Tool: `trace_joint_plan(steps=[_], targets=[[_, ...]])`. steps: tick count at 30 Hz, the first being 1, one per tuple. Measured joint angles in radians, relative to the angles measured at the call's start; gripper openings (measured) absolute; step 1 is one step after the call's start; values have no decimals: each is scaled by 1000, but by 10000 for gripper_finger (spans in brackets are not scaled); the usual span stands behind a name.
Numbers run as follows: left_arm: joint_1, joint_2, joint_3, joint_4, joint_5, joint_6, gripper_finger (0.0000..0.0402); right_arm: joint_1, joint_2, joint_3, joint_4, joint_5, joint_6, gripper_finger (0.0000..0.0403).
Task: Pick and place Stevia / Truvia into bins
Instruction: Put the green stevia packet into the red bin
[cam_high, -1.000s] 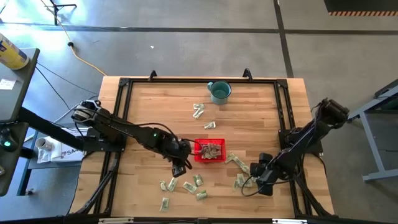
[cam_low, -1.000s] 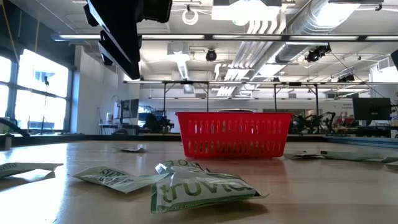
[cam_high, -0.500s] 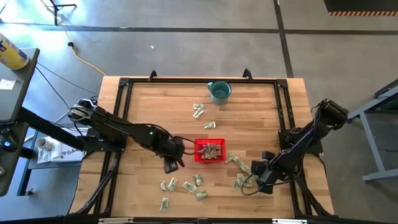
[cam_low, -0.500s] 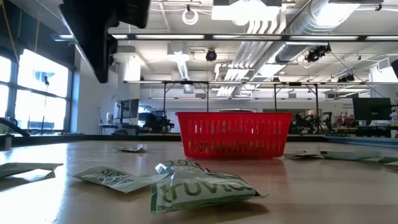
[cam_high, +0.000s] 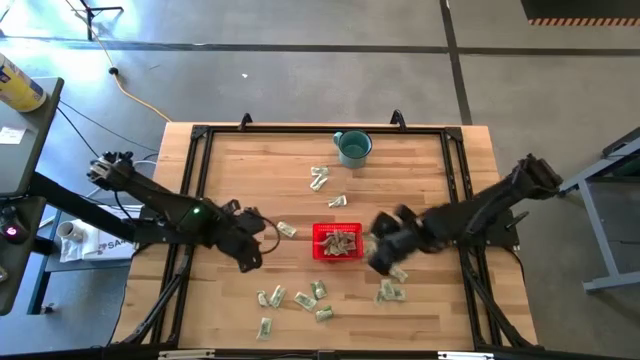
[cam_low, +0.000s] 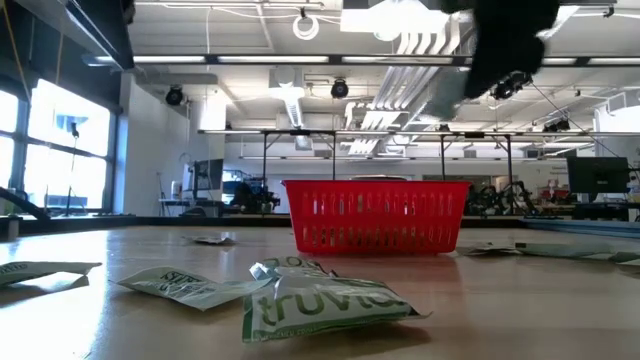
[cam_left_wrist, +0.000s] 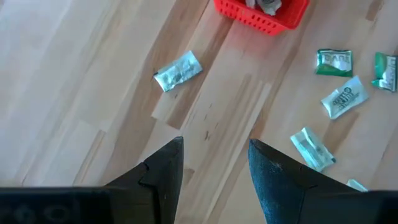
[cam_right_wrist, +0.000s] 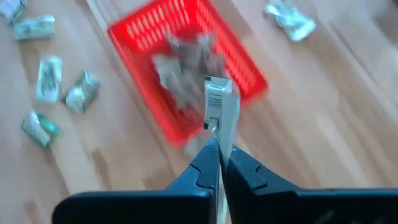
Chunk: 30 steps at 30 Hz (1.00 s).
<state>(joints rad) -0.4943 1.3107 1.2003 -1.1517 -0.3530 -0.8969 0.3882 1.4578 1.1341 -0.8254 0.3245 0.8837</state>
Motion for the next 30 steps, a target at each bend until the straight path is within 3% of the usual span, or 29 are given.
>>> trace_joint_plan(steps=[3, 7, 14, 17, 22, 27, 30], targets=[[-44, -1, 0, -11, -19, -57, 211, -118, 52, 1, 166, -179, -110, 6], [-102, 13, -13, -41, -20, -162, 211, -201, 143, 1, 284, -393, -127, 16], [-105, 15, -168, -33, -42, -215, 211, -231, 170, 1, 311, -518, -68, 123], [-15, 14, -247, 111, -4, -52, 211, -209, 127, 1, 265, -494, -53, 182], [177, 31, -369, 444, 121, 345, 211, -168, 72, 2, 192, -461, -76, 262], [358, 68, -384, 520, 170, 621, 211, -133, 72, 2, 104, -399, 211, 281], [423, 69, -384, 567, 178, 786, 211, -130, 74, 2, 103, -352, 237, 280]])
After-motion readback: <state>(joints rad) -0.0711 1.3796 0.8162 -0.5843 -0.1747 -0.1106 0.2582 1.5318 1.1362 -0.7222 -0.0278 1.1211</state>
